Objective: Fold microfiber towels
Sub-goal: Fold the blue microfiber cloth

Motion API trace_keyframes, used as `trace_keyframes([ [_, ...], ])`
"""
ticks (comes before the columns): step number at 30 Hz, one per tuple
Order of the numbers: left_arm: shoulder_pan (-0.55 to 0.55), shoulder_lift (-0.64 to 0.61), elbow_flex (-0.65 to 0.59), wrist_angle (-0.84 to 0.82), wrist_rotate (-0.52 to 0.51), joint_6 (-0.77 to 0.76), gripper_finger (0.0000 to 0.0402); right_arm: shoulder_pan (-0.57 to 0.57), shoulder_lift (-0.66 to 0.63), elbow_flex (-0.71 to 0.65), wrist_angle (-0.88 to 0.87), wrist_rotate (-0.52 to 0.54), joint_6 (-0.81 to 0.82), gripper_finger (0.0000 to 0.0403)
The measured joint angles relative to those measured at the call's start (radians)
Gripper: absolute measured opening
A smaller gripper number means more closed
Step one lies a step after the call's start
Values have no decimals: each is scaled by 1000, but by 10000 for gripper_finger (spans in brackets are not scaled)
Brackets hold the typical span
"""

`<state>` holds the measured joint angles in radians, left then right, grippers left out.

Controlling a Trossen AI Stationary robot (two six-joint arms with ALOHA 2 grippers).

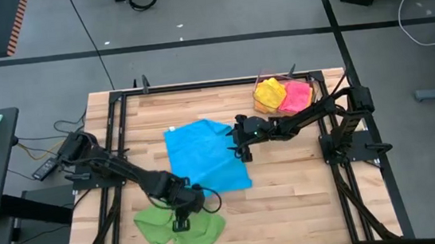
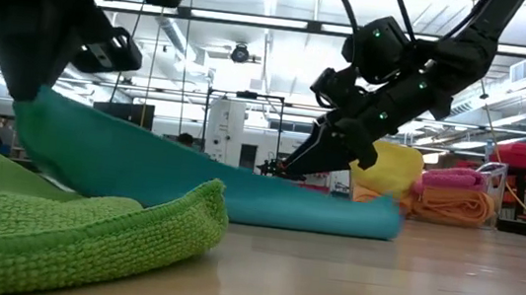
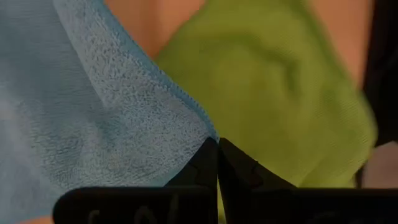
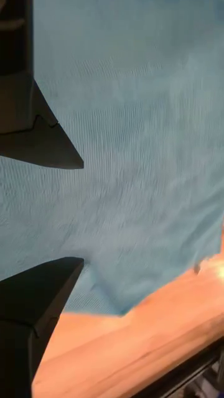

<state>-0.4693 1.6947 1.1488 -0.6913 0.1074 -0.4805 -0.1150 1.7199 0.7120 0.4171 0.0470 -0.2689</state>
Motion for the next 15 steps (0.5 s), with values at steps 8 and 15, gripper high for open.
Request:
trace_keyframes([
  [8, -62, 0, -71, 271, -37, -6, 52, -28, 0, 0, -55, -186, 39, 253],
  [15, -70, 0, -77, 290, -74, -21, 84, 48, 0, 0, -90, -420, 83, 253],
])
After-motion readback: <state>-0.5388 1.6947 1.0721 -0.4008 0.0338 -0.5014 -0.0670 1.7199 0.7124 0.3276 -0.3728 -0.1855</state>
